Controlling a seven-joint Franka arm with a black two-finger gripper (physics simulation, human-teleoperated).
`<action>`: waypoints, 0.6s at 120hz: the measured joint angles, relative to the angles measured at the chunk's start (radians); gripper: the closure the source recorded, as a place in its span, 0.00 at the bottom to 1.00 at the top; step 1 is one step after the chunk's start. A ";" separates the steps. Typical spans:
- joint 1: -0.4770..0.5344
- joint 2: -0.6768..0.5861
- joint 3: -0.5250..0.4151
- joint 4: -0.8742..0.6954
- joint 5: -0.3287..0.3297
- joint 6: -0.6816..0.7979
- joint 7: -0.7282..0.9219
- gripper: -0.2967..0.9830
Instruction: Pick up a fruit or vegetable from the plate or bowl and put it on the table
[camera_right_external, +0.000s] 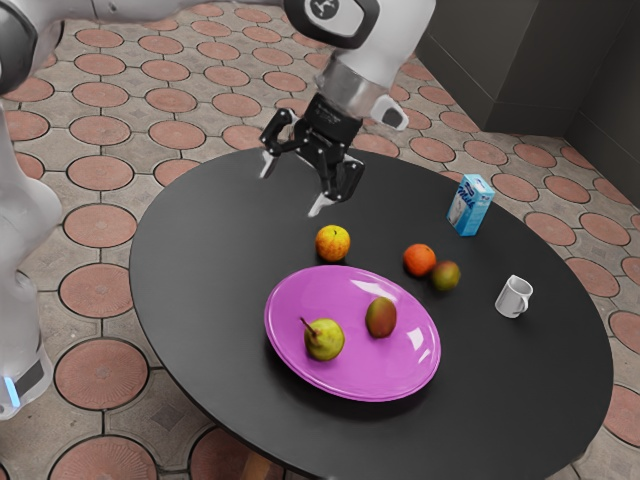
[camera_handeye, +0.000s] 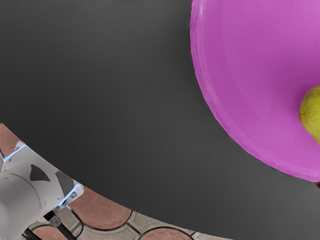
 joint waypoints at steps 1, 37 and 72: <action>0.000 0.000 0.000 0.000 0.000 0.008 -0.017 0.23; 0.009 0.051 0.034 0.046 -0.008 0.145 -0.493 0.23; 0.075 0.210 -0.015 -0.011 -0.052 0.301 -0.774 0.23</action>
